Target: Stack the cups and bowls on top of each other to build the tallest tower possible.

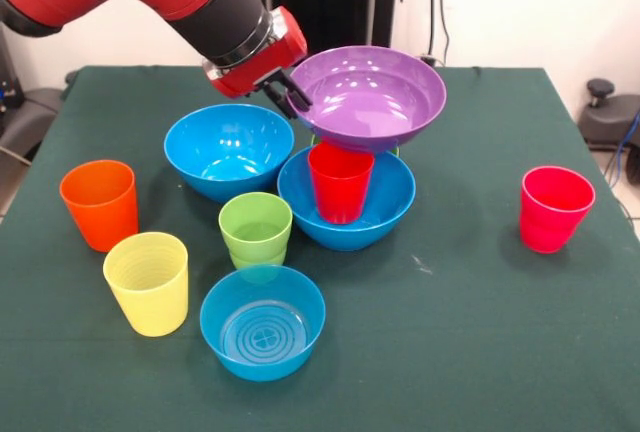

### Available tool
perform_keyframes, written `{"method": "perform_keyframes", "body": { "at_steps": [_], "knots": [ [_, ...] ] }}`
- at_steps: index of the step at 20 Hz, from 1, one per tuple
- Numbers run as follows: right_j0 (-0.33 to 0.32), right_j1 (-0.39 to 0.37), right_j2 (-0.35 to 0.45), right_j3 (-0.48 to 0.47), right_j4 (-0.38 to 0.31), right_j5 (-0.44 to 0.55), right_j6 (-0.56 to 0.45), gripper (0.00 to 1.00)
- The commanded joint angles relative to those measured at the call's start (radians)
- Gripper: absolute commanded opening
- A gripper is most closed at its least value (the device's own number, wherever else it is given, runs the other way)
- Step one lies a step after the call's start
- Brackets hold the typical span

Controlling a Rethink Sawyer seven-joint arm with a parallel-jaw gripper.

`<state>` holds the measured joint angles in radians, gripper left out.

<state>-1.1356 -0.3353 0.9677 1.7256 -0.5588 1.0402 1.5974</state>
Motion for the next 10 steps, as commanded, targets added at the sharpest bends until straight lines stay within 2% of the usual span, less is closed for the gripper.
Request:
{"method": "perform_keyframes", "body": {
  "at_steps": [1,10],
  "knots": [
    [0.031,-0.012,0.016,-0.091,-0.047,-0.072,-0.197,0.00],
    [0.034,-0.017,0.021,-0.119,-0.041,-0.032,-0.226,0.00]
  ]
}}
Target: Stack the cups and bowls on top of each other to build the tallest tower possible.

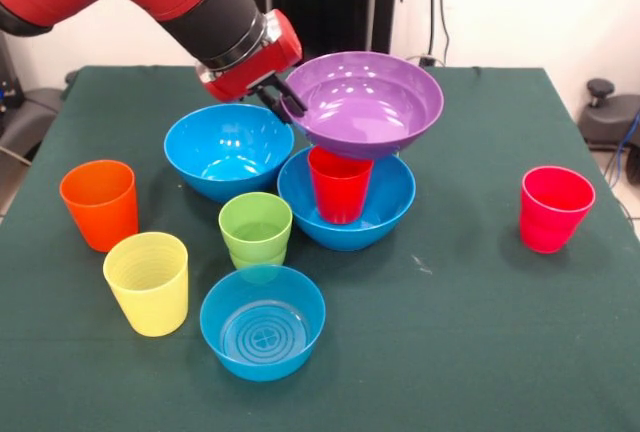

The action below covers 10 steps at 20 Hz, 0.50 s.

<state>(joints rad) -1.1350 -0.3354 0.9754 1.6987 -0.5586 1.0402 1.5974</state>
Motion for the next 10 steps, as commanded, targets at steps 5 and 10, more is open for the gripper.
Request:
{"method": "perform_keyframes", "body": {
  "at_steps": [5,10],
  "knots": [
    [0.026,-0.030,0.017,-0.086,-0.040,-0.023,-0.226,0.00],
    [0.036,-0.007,0.007,-0.101,-0.060,-0.045,-0.226,0.00]
  ]
}}
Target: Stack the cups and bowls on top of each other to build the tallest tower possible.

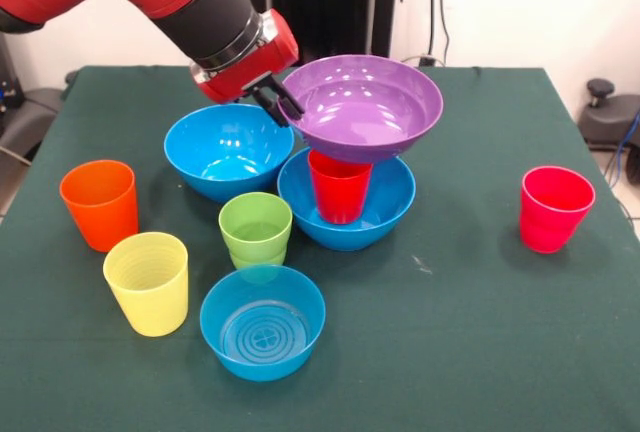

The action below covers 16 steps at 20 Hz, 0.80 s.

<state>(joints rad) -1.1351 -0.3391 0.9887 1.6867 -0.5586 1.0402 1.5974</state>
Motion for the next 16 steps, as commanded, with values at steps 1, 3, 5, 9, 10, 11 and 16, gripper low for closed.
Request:
{"method": "perform_keyframes", "body": {
  "at_steps": [1,3,5,9,10,11,16],
  "knots": [
    [0.036,-0.002,-0.007,-0.086,-0.064,-0.052,-0.223,0.00],
    [0.035,-0.001,-0.010,-0.076,-0.072,-0.065,-0.216,0.00],
    [0.030,-0.001,-0.010,-0.068,-0.077,-0.078,-0.213,0.00],
    [0.029,-0.002,-0.008,-0.074,-0.077,-0.076,-0.214,0.00],
    [0.030,-0.003,-0.009,-0.079,-0.074,-0.071,-0.213,0.00],
    [0.031,-0.003,-0.009,-0.084,-0.071,-0.065,-0.215,0.00],
    [0.031,0.005,-0.011,-0.105,-0.064,-0.041,-0.232,0.00]
  ]
}}
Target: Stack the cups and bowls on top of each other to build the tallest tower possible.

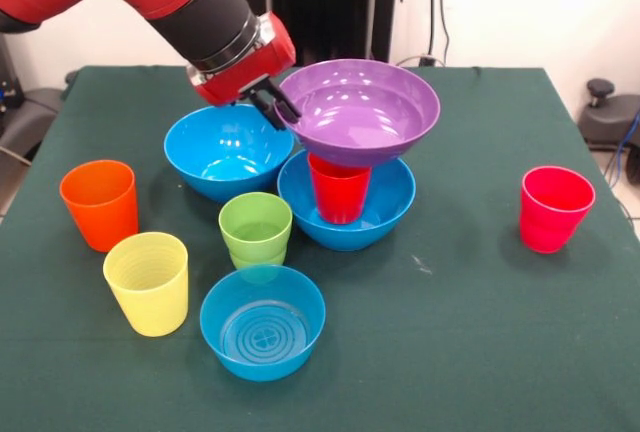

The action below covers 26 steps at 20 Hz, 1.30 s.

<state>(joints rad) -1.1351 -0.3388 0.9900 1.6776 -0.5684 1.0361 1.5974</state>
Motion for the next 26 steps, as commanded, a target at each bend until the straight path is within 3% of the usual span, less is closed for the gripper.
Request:
{"method": "perform_keyframes", "body": {
  "at_steps": [1,14,26],
  "knots": [
    [0.033,0.006,-0.012,-0.101,-0.053,-0.033,-0.234,0.00],
    [0.041,0.010,-0.041,-0.120,-0.067,-0.029,-0.216,0.00],
    [0.039,-0.018,-0.048,-0.019,-0.100,-0.089,-0.153,0.00]
  ]
}}
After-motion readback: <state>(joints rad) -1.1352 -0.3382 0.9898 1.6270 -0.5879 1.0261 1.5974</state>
